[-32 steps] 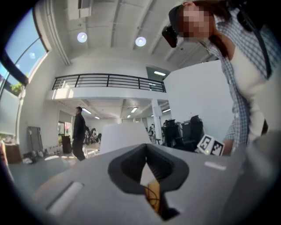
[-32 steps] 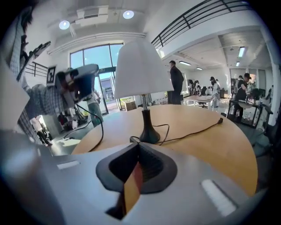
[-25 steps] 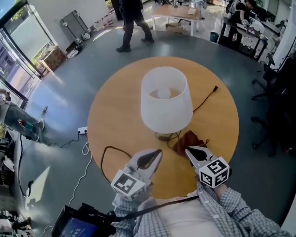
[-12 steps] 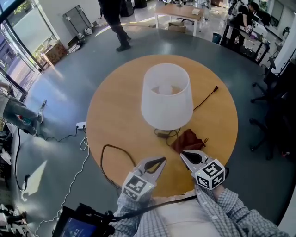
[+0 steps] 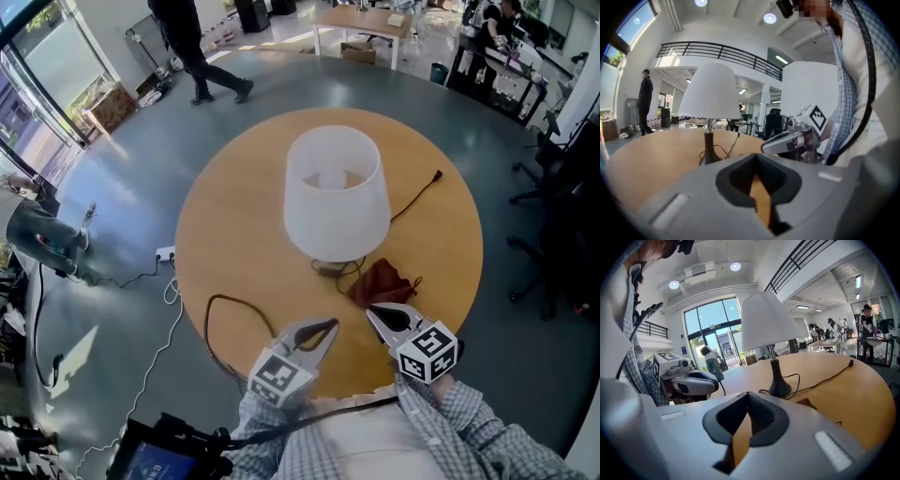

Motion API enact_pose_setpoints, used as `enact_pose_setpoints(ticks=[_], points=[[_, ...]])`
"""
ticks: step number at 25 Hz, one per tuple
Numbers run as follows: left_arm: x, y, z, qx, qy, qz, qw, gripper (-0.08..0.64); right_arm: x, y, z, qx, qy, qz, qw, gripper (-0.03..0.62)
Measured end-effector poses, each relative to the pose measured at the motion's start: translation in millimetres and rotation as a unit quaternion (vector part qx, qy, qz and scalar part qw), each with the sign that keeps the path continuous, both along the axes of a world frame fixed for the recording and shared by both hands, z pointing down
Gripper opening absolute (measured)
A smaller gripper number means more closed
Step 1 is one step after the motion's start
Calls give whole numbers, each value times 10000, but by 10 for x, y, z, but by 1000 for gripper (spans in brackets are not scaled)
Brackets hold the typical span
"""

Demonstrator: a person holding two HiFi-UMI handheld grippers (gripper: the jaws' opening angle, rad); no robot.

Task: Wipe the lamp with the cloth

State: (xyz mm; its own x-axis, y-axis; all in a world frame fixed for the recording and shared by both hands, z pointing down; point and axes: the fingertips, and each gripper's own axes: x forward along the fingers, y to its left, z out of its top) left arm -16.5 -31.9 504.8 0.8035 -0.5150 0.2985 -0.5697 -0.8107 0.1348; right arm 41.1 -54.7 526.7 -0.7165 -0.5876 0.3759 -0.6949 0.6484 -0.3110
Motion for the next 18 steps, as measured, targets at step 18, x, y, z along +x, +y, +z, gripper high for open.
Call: enact_pose_setpoints(ticks=[18], points=[[-34,-6,66,-77,-51,22,10000,5,-32,-11,80,-139,28,25,9999,3]])
